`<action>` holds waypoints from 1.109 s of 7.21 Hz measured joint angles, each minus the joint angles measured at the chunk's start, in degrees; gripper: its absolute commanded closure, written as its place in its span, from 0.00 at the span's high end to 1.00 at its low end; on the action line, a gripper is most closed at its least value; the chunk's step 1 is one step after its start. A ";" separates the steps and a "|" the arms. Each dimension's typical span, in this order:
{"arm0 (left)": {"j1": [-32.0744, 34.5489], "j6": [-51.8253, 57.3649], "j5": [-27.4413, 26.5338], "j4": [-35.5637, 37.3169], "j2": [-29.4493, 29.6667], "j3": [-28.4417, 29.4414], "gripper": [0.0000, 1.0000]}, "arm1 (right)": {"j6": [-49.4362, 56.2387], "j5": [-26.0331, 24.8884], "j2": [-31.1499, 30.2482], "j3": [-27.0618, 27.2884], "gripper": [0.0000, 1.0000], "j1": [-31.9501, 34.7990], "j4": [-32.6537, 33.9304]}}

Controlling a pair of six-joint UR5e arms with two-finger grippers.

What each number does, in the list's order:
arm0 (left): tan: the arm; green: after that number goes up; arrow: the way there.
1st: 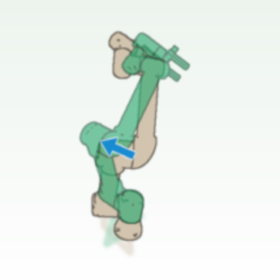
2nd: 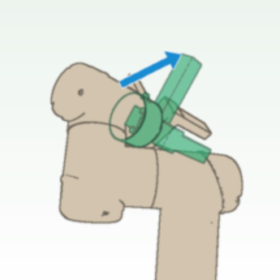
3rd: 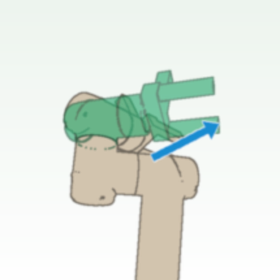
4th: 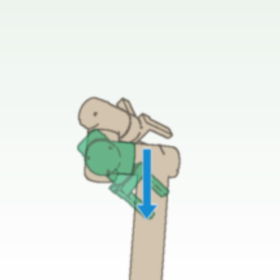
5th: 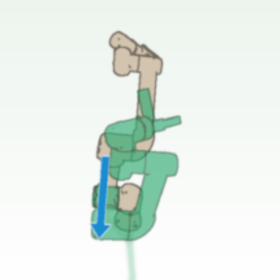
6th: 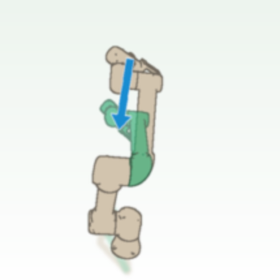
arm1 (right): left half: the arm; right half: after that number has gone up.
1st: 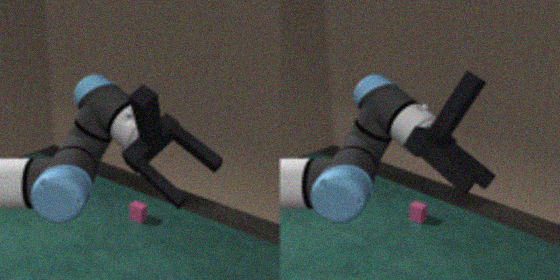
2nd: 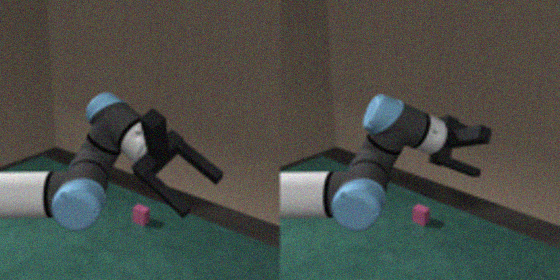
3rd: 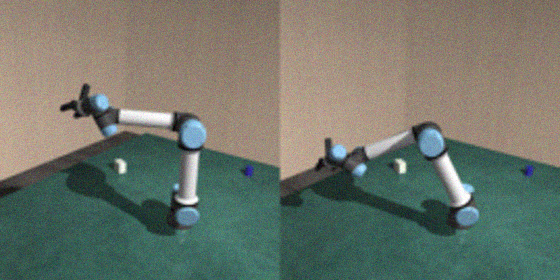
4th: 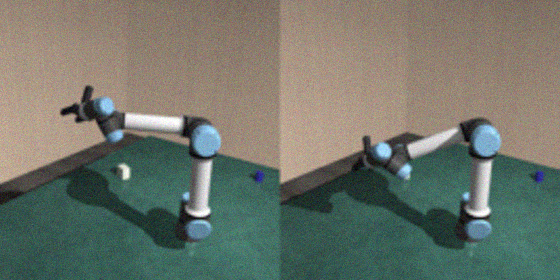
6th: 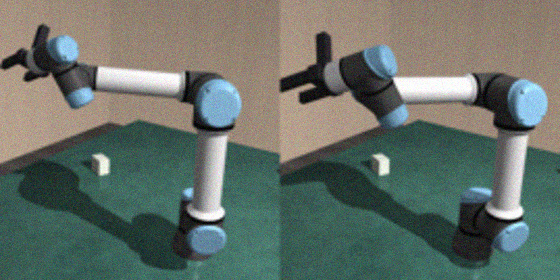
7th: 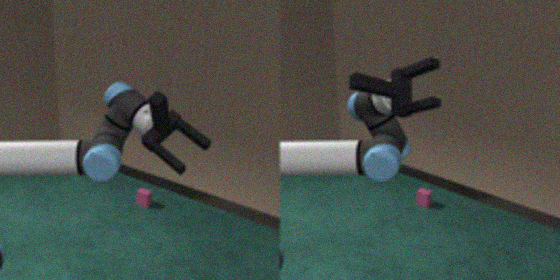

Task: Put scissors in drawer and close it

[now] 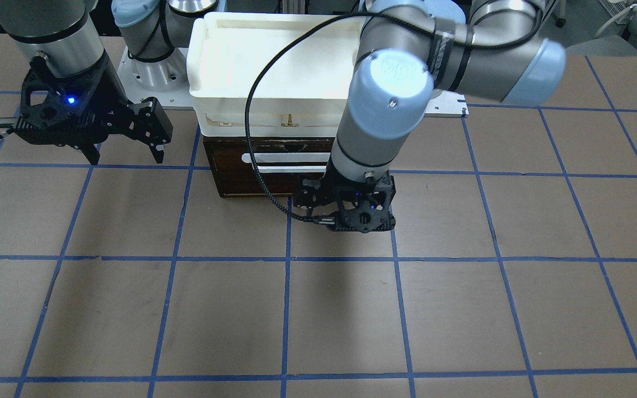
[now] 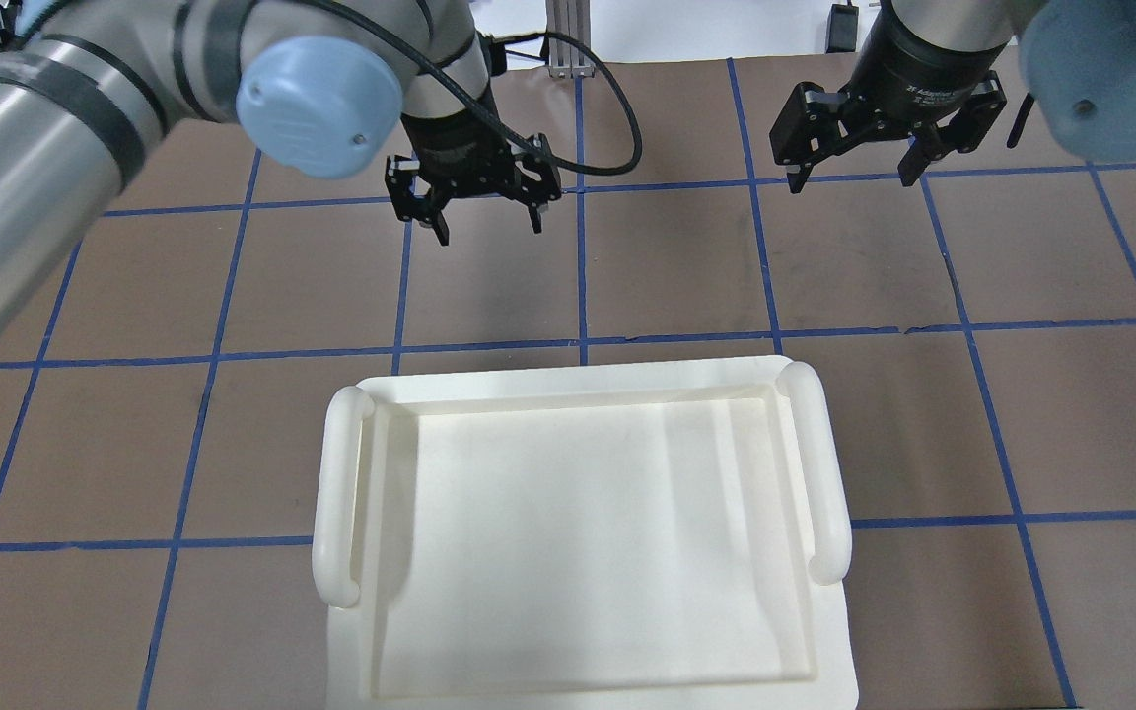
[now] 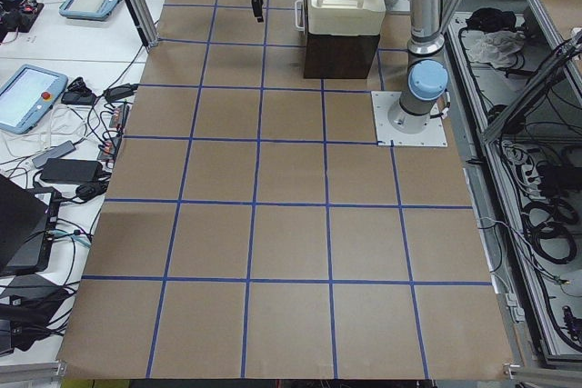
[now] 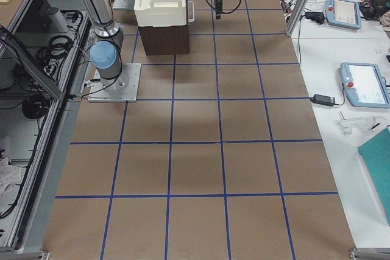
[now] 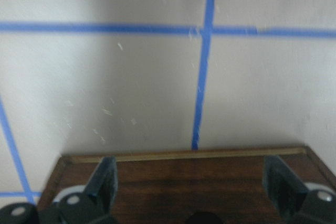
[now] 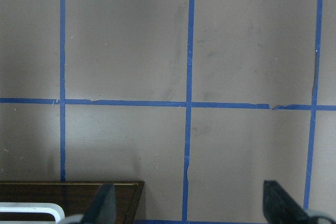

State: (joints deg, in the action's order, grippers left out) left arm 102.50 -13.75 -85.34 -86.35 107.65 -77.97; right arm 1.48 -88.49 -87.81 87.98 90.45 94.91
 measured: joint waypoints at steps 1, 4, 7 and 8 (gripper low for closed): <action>-0.62 4.05 -1.40 -2.28 -3.49 0.84 1.00 | -0.01 -0.01 0.01 0.00 1.00 0.03 -0.02; -3.25 8.58 -2.90 -4.74 -14.16 -4.87 1.00 | -0.10 -0.01 0.03 0.00 1.00 0.05 0.00; -8.55 12.16 -2.46 -3.06 -17.90 -7.36 1.00 | 0.10 -0.56 0.02 0.00 1.00 0.08 -0.14; -10.02 12.62 -2.34 -2.61 -17.15 -6.58 1.00 | 0.15 -0.56 0.02 -0.01 1.00 0.06 -0.03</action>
State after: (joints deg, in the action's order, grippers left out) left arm 92.47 -1.13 -87.69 -88.96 90.50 -84.56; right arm 1.62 -89.06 -87.79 87.96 90.51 94.88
